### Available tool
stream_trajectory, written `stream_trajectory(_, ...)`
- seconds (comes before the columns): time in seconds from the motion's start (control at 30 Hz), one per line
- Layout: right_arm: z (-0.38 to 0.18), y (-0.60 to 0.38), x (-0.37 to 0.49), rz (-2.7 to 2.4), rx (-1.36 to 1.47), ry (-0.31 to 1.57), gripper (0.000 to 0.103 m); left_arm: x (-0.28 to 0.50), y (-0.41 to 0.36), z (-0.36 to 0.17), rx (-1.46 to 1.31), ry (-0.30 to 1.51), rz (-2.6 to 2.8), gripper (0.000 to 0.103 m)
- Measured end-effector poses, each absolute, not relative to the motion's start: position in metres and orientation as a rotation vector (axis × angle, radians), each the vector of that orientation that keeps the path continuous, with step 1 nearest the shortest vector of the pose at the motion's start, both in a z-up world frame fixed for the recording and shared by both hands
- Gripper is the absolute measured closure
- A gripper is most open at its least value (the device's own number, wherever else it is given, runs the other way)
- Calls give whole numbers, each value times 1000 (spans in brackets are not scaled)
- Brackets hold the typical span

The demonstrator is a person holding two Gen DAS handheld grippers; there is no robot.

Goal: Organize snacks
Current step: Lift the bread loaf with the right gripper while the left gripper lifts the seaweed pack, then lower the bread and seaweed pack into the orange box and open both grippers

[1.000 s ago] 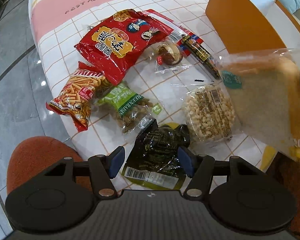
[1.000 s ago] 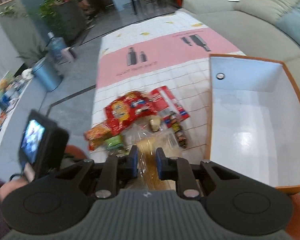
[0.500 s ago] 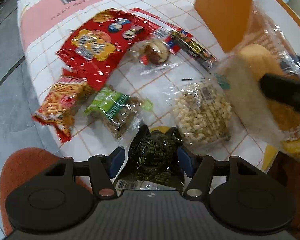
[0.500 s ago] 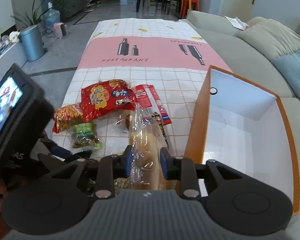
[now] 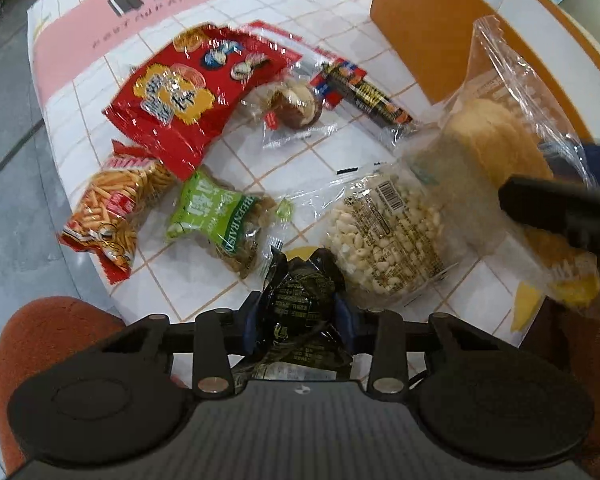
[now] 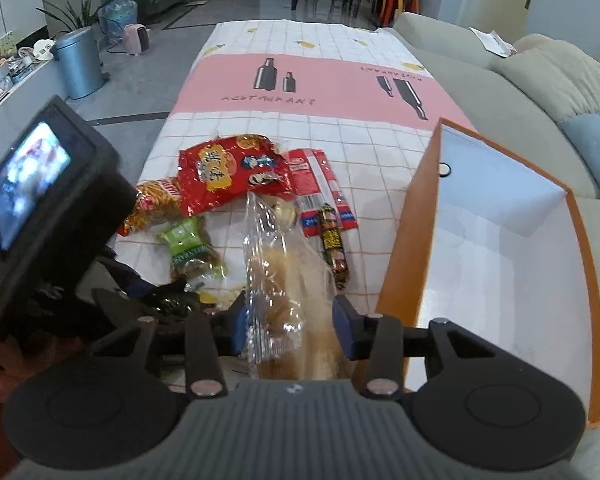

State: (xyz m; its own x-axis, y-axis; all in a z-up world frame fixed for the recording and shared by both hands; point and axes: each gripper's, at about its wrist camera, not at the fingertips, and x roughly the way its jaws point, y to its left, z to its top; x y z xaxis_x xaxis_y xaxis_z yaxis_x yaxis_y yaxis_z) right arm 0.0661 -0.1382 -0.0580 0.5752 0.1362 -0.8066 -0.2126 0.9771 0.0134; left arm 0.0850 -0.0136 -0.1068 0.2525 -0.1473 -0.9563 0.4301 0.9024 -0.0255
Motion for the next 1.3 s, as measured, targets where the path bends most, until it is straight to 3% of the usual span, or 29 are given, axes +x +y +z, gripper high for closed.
stream_trajectory(0.43,-30,-148,47,166,-12,847,87,63,2,-52,171,1169,-366,60)
stream_trajectory(0.77,23,-173,39,194,93,685,88,63,-6,13,91,1048,-383,60)
stream_trajectory(1.07,73,-217,34,73,82,517,89,78,-60,65,110,909,-491,60)
stream_trajectory(1.3,54,-263,54,-78,32,615,89,99,-118,57,126,925,-623,60)
